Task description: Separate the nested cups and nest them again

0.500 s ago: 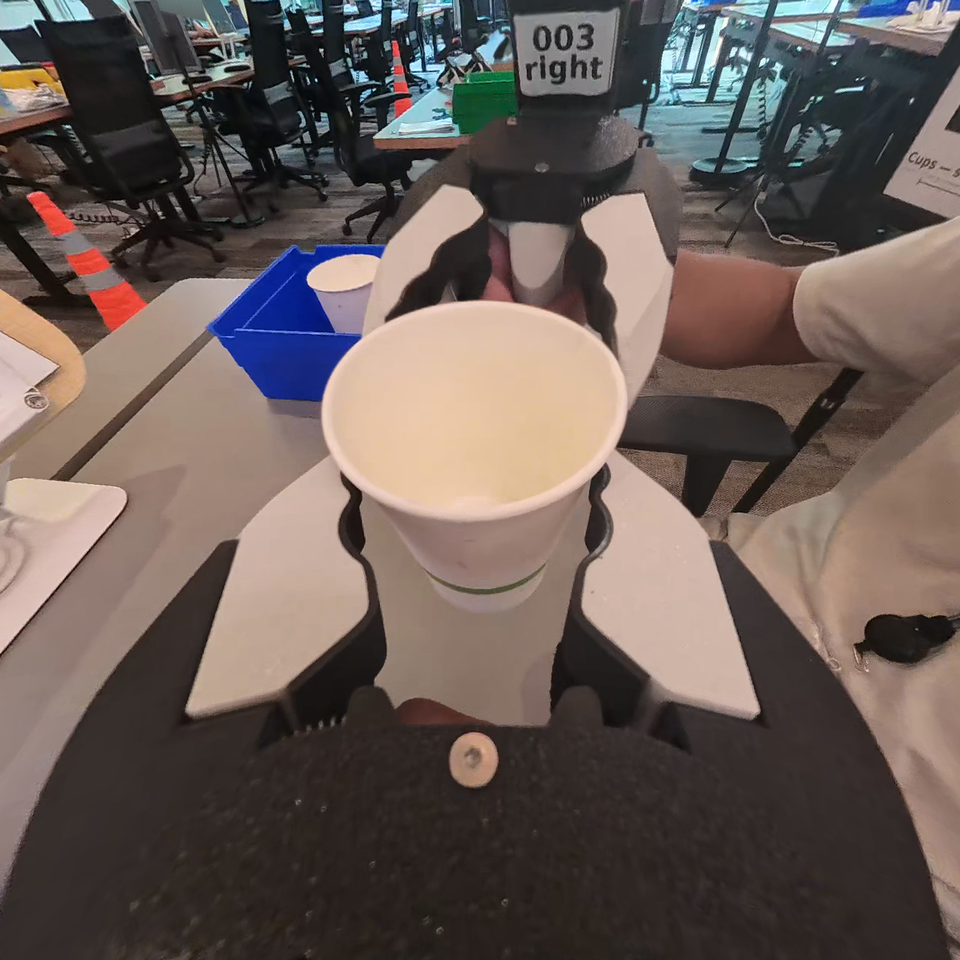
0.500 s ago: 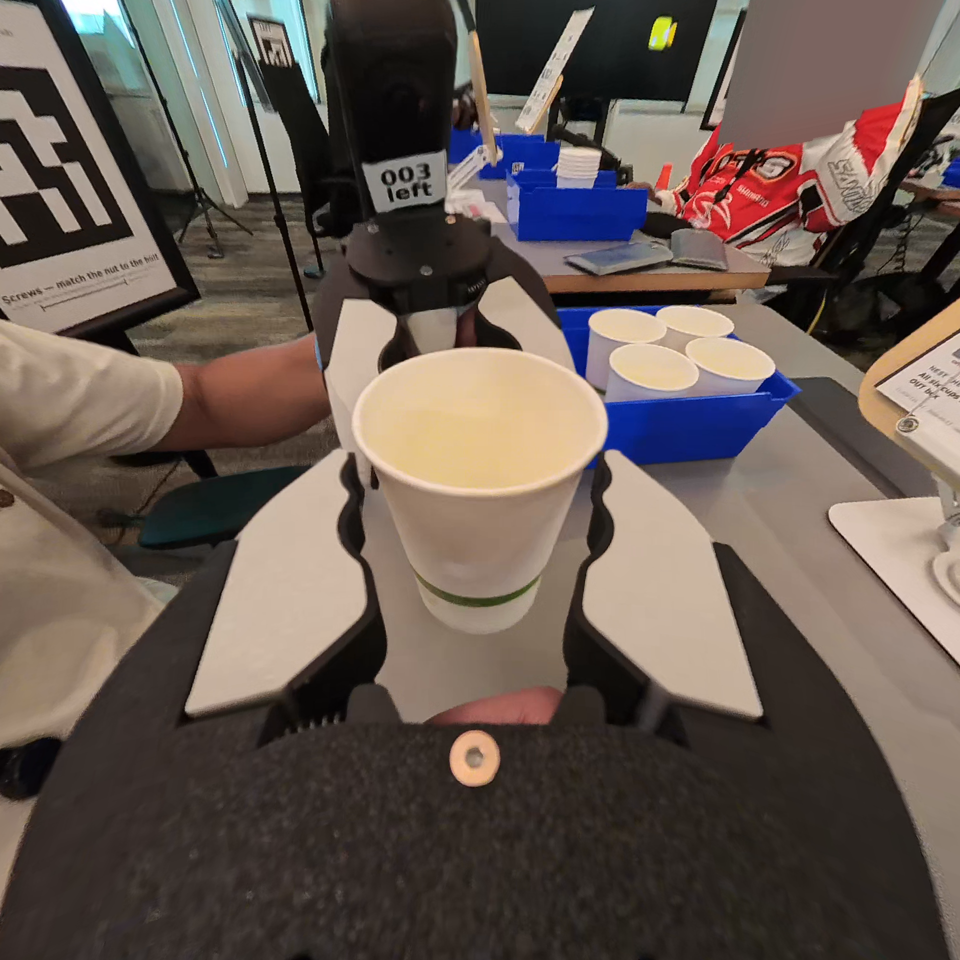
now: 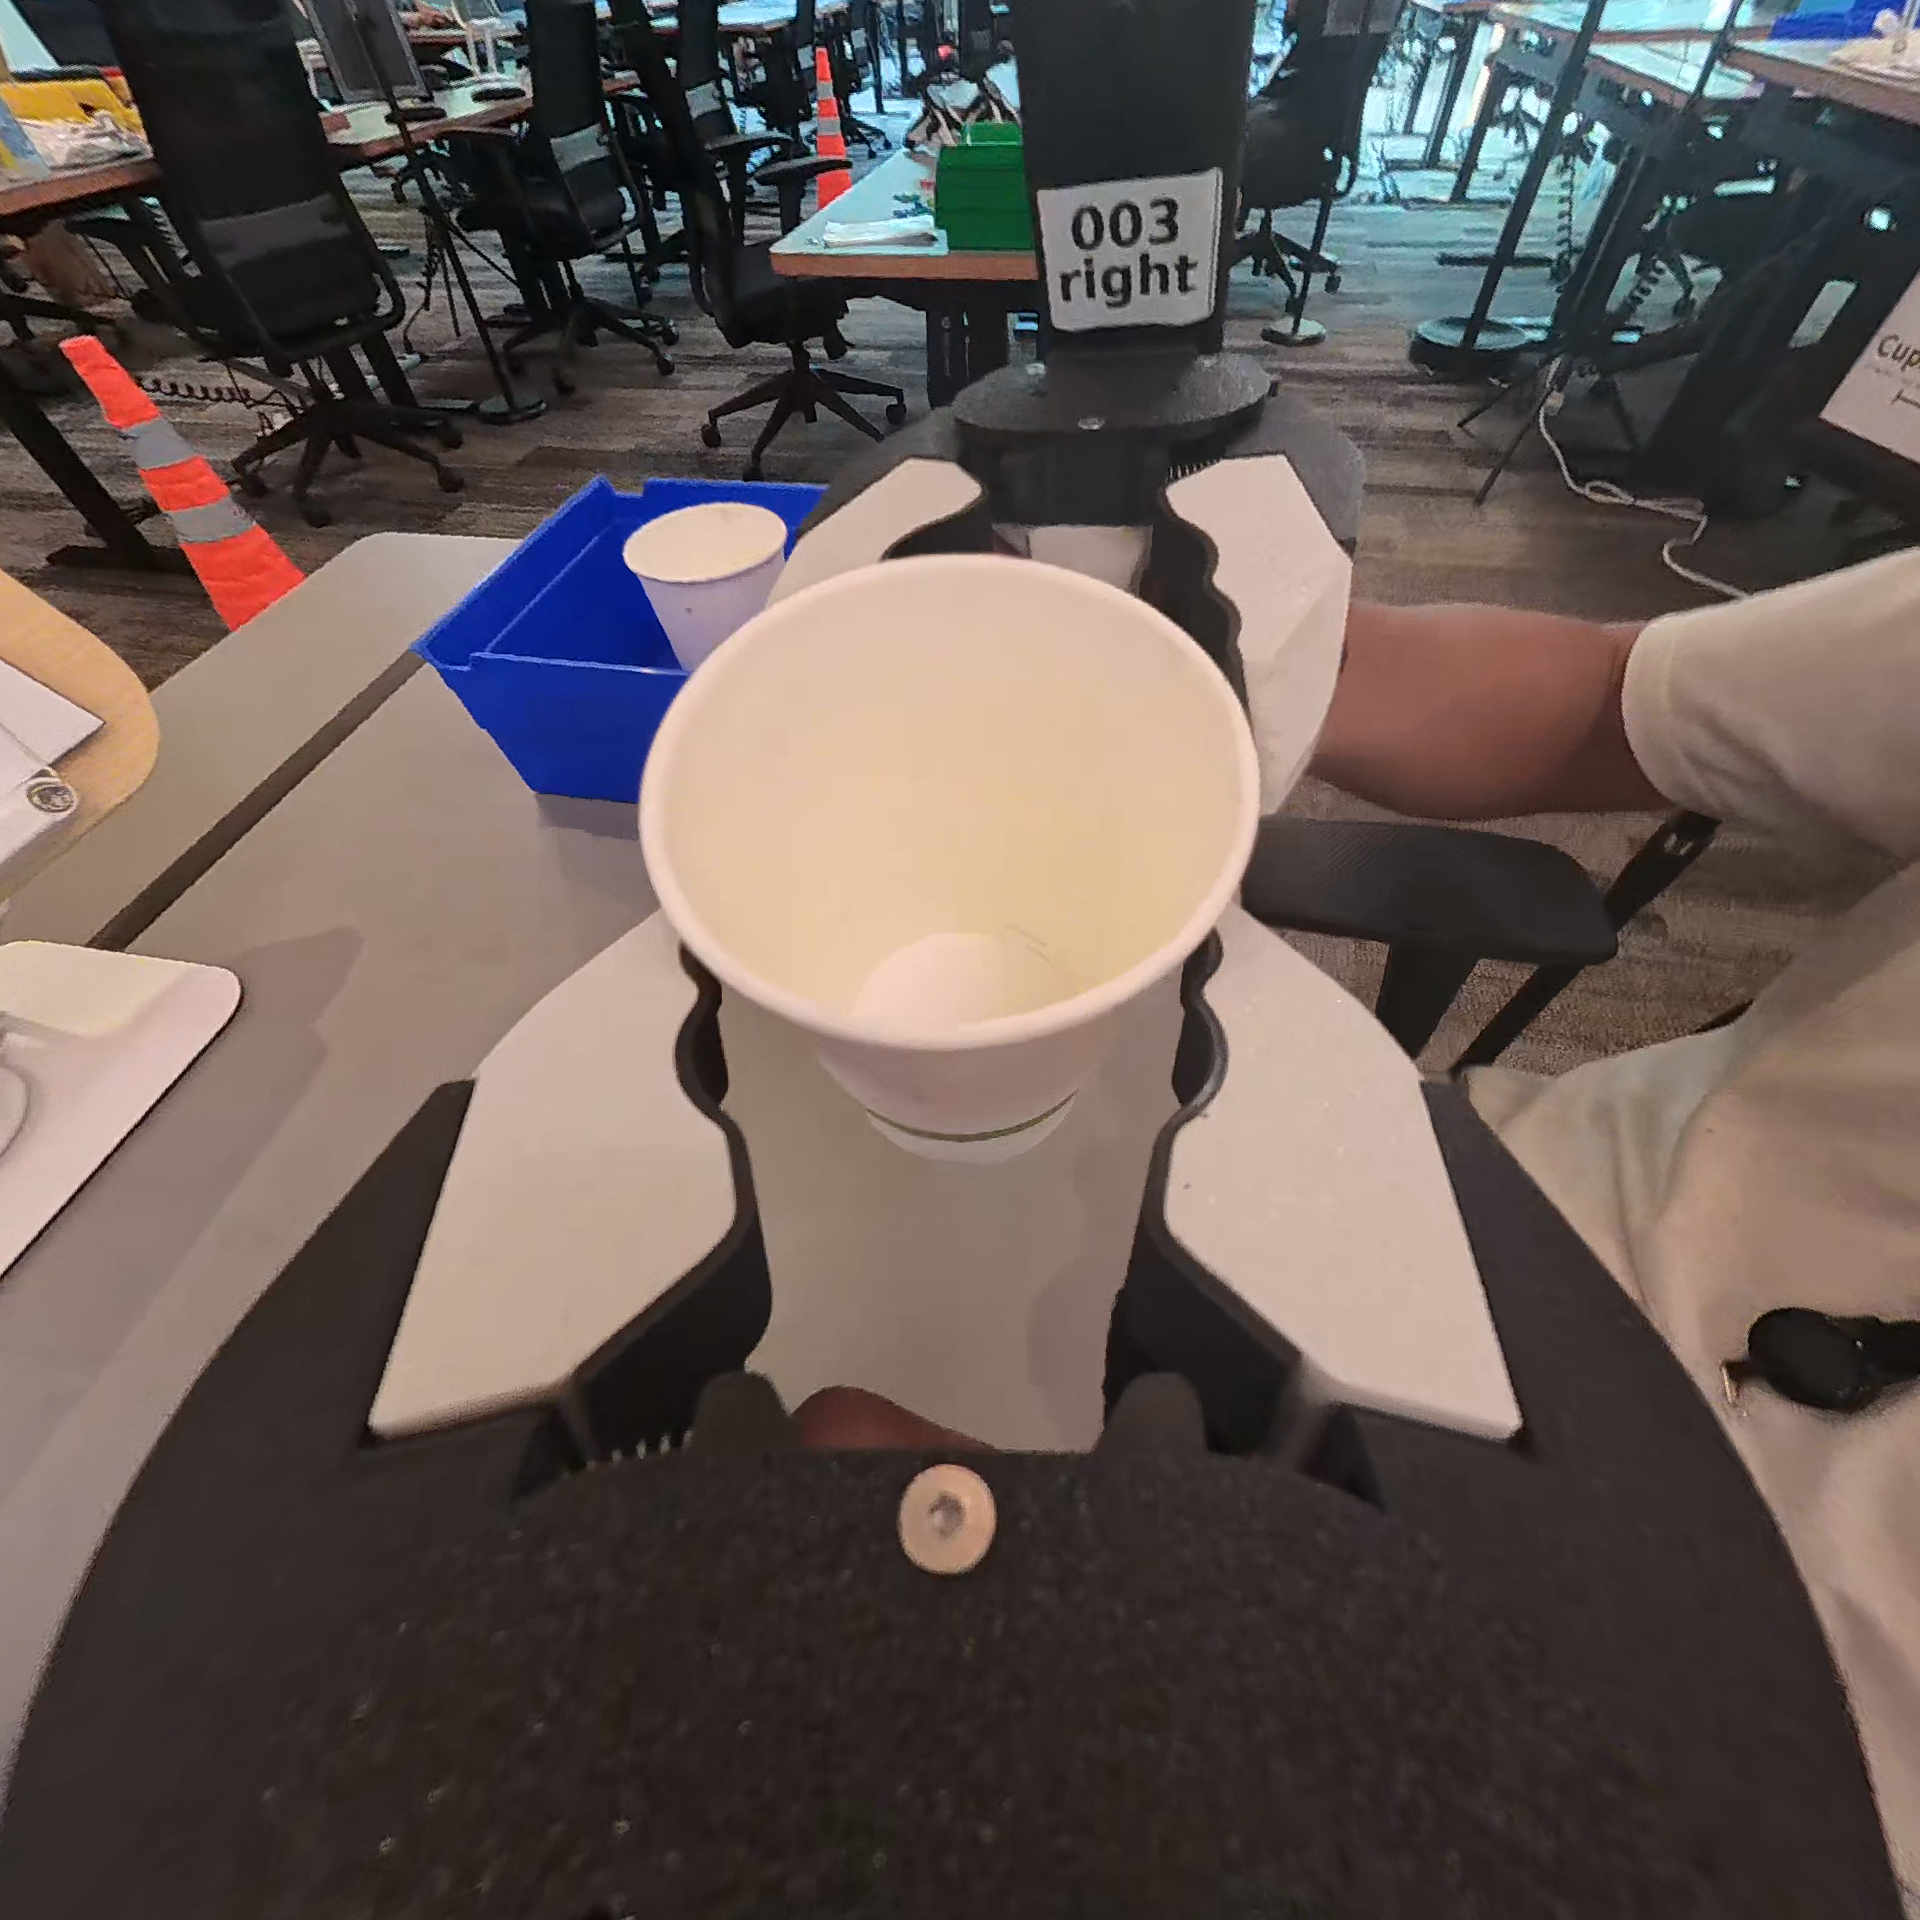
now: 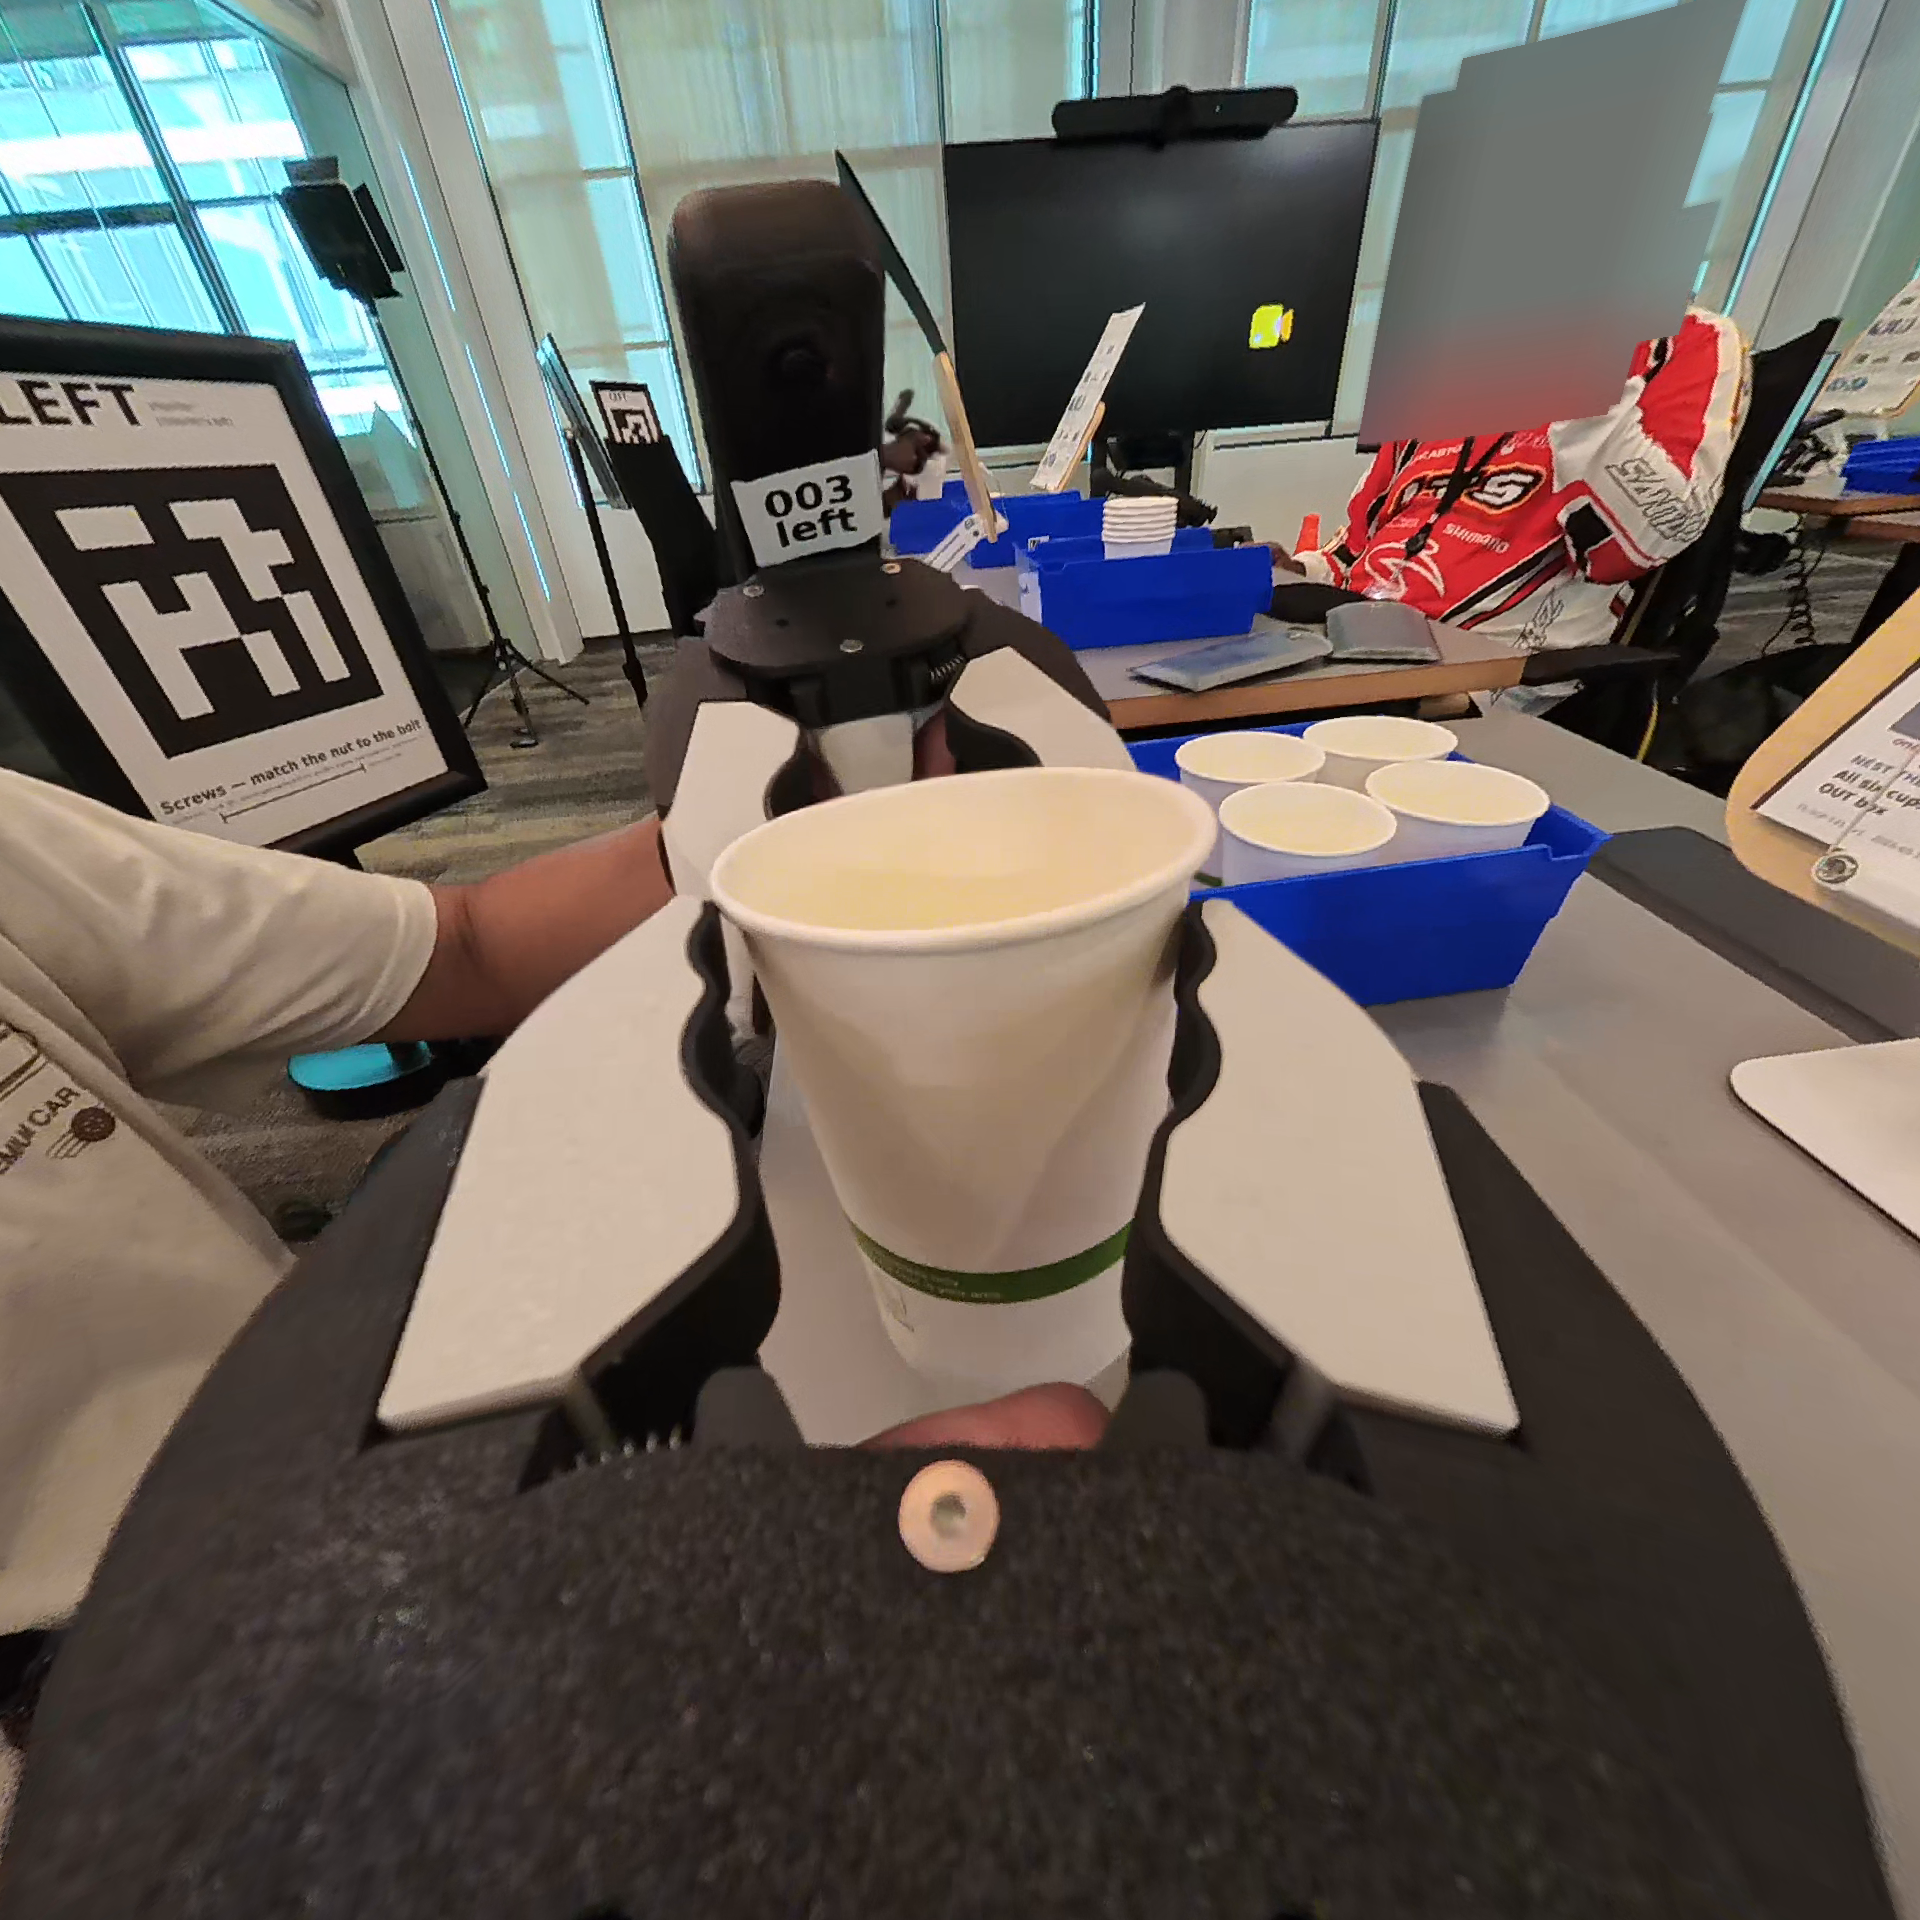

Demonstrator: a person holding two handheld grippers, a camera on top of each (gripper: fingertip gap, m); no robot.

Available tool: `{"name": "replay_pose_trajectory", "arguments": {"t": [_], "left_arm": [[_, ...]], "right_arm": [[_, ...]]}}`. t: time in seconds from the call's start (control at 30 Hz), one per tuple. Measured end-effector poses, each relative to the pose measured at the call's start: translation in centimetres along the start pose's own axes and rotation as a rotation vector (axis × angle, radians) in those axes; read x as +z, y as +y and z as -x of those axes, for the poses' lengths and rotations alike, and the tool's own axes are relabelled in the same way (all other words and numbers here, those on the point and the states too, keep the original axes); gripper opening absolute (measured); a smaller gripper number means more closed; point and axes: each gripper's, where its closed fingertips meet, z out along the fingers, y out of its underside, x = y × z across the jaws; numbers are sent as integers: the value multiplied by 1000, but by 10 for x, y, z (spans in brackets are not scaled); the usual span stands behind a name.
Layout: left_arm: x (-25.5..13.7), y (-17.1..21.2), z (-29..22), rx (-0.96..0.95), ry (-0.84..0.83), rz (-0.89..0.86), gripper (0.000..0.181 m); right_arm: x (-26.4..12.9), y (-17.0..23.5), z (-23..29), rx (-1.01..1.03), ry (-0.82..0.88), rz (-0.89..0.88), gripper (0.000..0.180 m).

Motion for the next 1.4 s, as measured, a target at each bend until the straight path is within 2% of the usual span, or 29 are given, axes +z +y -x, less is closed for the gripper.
{"name": "replay_pose_trajectory", "arguments": {"t": [0.17, 0.3, 0.37, 0.47, 0.57, 0.67, 0.97, 1.4], "left_arm": [[-26, -1, 8, -66, -97, -89, 91], [-64, 21, 30, -199, -358, -208, 85], [-87, 44, 39, -257, -530, -257, 83], [-119, 85, 47, -309, -772, -284, 76], [-132, 104, 45, -349, -841, -322, 72], [-129, 103, 43, -333, -846, -311, 72], [-103, 103, 33, -267, -797, -254, 72], [-100, 108, 34, -269, -797, -229, 71]], "right_arm": [[-17, -7, -13, 36, 68, -54, 82], [-61, -22, -40, 55, 233, -128, 82], [-100, -35, -63, 41, 388, -174, 81], [-175, -50, -110, 2, 728, -209, 81], [-243, -52, -151, 9, 1031, -230, 81], [-285, -37, -185, 10, 1238, -198, 77], [-314, 7, -249, 65, 1397, -91, 78], [-314, 56, -257, 185, 1397, 13, 79]]}}
